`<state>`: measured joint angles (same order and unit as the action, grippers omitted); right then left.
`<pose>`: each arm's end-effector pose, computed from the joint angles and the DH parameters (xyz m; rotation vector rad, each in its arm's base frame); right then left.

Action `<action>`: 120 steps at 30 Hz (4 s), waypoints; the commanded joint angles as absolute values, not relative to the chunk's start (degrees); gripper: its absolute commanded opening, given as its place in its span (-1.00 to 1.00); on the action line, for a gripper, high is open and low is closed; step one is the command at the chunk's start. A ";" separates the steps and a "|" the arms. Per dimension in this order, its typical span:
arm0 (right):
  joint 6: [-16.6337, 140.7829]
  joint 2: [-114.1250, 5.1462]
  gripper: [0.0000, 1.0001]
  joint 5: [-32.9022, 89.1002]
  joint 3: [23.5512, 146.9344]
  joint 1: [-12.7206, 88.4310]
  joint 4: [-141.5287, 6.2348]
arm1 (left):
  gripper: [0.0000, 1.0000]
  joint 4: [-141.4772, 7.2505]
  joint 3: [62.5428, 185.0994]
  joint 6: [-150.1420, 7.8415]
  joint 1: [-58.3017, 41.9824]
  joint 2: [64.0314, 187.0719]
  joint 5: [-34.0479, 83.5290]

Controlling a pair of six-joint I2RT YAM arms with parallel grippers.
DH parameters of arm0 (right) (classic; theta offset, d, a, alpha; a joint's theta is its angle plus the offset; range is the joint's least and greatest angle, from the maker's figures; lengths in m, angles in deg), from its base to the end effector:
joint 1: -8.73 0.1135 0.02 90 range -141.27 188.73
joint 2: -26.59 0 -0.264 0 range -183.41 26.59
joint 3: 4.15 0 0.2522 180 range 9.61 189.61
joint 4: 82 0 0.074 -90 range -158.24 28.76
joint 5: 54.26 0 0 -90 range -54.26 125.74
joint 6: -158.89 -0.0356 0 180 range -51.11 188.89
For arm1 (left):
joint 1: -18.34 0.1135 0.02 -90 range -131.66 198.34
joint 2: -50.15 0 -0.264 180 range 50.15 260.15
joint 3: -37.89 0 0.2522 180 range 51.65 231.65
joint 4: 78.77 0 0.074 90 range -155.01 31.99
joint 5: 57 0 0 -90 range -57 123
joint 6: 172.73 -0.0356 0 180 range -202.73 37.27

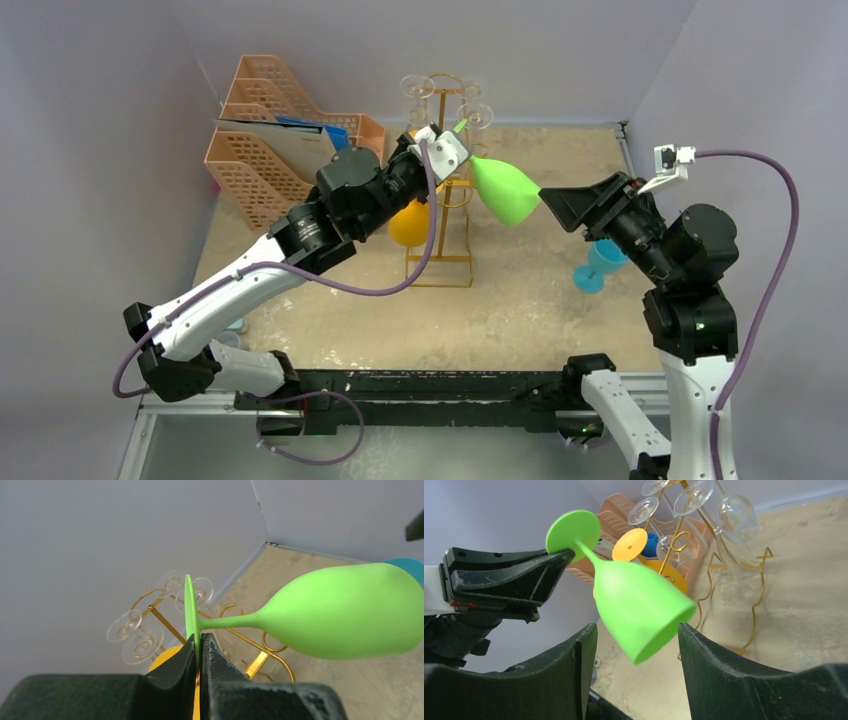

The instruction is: Place the wine glass upside down on the wine glass rack

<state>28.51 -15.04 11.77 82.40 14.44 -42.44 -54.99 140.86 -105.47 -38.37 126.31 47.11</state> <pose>0.1053 0.0251 0.4769 0.1146 1.5566 0.9504 0.1666 -0.2379 0.4893 0.8154 1.2903 -0.2870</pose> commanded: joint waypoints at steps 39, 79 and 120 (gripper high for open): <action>33.01 -24.81 -0.47 -25.81 74.15 23.78 -66.13 | -1.00 -54.48 131.85 -110.66 -39.93 119.88 17.46; 49.61 -16.94 -1.00 5.91 74.17 23.85 -54.87 | 0.22 -38.57 128.05 -81.25 -40.02 105.35 36.27; 67.23 -36.95 -1.00 9.47 59.04 23.89 -101.67 | 0.18 -18.12 112.01 -46.59 -40.02 89.74 56.03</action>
<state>63.61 -36.74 10.83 59.54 23.73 -95.20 -17.50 112.69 -47.33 -39.92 89.48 54.91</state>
